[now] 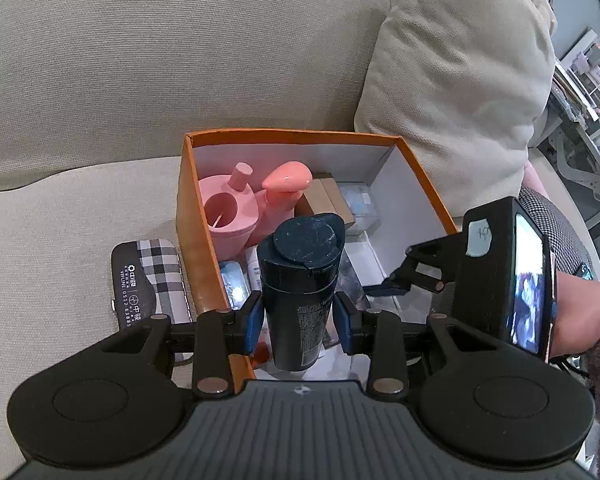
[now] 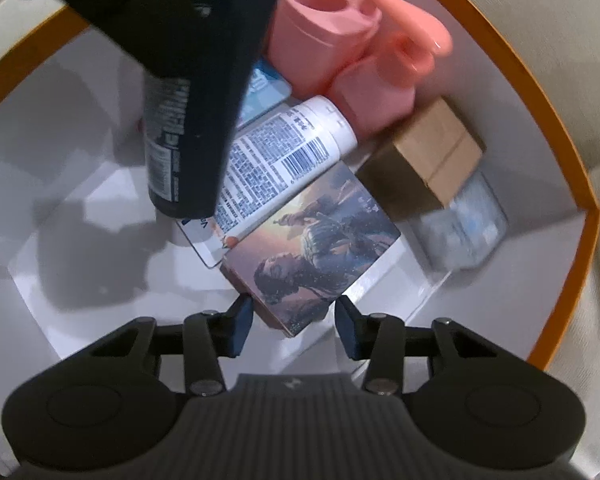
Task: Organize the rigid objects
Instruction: 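Lower photo-card box into box and open right tool while left tool holds can above, then lower the dark deodorant can into the box and open the left tool, then withdraw both tools from the box toward the yellow tape measure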
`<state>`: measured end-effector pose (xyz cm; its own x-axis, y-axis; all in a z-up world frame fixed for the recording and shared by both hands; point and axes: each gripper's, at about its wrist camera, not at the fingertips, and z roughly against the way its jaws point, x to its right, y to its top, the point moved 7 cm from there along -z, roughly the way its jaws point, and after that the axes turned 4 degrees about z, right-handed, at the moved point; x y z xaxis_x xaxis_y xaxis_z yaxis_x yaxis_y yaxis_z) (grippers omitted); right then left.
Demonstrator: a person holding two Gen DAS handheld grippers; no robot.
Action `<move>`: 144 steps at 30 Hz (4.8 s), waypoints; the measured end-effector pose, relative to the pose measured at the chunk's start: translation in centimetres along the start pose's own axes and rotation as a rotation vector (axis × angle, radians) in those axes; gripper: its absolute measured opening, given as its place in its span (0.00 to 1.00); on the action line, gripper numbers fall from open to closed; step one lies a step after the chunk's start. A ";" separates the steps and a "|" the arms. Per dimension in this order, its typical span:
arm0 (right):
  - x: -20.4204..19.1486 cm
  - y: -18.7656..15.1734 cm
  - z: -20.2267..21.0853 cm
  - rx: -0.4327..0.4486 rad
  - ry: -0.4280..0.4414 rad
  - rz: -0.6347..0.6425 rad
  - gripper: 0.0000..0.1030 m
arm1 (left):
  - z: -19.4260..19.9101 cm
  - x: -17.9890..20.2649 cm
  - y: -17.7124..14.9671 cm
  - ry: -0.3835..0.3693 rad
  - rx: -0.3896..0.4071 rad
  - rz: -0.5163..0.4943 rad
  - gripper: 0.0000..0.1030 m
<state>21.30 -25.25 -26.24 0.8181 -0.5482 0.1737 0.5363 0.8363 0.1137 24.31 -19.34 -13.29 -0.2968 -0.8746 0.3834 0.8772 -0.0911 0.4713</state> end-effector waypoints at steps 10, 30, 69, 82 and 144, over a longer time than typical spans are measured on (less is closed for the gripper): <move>-0.7 0.1 2.5 0.060 -0.063 -0.080 0.48 | 0.1 0.8 -0.3 -0.013 -0.023 -0.018 0.40; -3.0 -3.5 8.4 0.322 0.132 -0.588 0.46 | -3.8 5.1 -2.8 -0.049 -0.164 -0.062 0.40; 1.5 -2.1 4.4 0.131 -0.375 -0.664 0.40 | 3.9 0.4 -1.3 -0.041 0.039 0.033 0.60; 1.1 -1.7 3.8 0.029 -0.361 -0.665 0.39 | 4.8 -0.5 -1.1 -0.047 0.066 0.054 0.60; -22.3 5.2 10.2 0.386 -0.159 -0.920 0.50 | 12.9 -12.2 -17.1 0.304 0.109 0.059 0.49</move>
<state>3.69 -8.68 -19.59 0.0682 -0.9975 -0.0158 0.8183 0.0469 0.5729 8.06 -0.96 -15.78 -0.1063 -0.9805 0.1654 0.8392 0.0008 0.5439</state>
